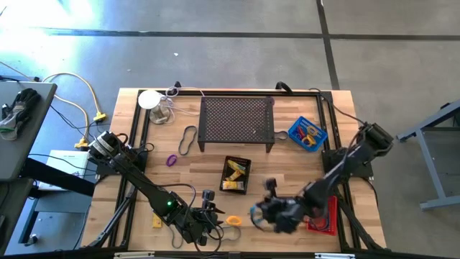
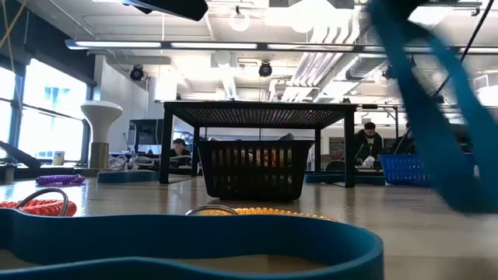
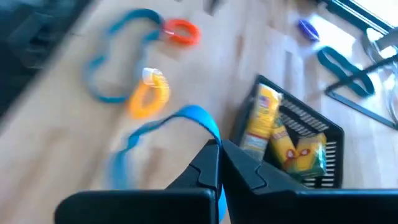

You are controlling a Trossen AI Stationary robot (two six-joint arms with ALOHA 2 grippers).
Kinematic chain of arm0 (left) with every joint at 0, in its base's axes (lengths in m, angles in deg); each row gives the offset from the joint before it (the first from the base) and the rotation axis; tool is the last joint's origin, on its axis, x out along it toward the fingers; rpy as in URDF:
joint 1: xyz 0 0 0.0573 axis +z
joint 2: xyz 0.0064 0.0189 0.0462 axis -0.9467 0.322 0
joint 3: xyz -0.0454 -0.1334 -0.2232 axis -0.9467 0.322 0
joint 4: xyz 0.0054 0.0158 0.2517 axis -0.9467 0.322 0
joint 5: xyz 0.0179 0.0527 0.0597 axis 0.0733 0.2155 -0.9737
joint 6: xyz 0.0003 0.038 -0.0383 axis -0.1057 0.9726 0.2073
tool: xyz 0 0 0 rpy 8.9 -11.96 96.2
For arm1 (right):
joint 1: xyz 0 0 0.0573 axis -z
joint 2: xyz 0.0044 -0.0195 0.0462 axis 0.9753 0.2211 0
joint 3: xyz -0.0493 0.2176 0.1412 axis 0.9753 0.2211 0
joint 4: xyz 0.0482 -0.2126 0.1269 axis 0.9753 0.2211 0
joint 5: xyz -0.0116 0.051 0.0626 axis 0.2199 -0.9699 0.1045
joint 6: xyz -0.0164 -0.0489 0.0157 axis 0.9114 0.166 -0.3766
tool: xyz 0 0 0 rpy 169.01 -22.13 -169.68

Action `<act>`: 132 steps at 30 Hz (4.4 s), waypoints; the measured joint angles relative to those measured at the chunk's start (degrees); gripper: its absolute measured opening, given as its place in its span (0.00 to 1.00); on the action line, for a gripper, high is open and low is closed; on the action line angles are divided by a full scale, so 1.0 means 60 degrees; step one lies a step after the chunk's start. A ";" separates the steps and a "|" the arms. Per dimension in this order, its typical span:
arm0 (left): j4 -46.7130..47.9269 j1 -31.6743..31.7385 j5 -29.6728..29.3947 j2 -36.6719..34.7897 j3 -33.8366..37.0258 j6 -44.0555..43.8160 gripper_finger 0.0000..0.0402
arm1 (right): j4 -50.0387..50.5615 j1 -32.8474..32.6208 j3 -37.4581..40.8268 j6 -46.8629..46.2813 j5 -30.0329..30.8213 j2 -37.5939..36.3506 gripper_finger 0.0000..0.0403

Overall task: Pick & Place Office Desk Supplies
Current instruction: Put the blue rubber band into the orange bin

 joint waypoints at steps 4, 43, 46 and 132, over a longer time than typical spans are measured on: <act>0.0015 -0.0025 0.0000 0.0000 0.0000 -0.0006 0.35 | 0.1655 -0.0696 -0.1133 -0.1007 0.0001 -0.0065 0.00; -0.0003 -0.0018 0.0000 0.0000 0.0000 -0.0178 0.35 | 1.0664 -0.5017 -0.1605 -1.5761 -0.2982 -0.0899 0.00; -0.0003 -0.0018 0.0000 0.0000 0.0000 -0.0182 0.35 | 1.0611 -0.5017 -0.1122 -1.6138 -0.3833 -0.0899 0.00; 0.0030 -0.0018 0.0000 0.0000 0.0000 -0.0200 0.35 | 0.7319 -0.1835 0.1793 -1.5325 -0.6878 -0.1305 0.44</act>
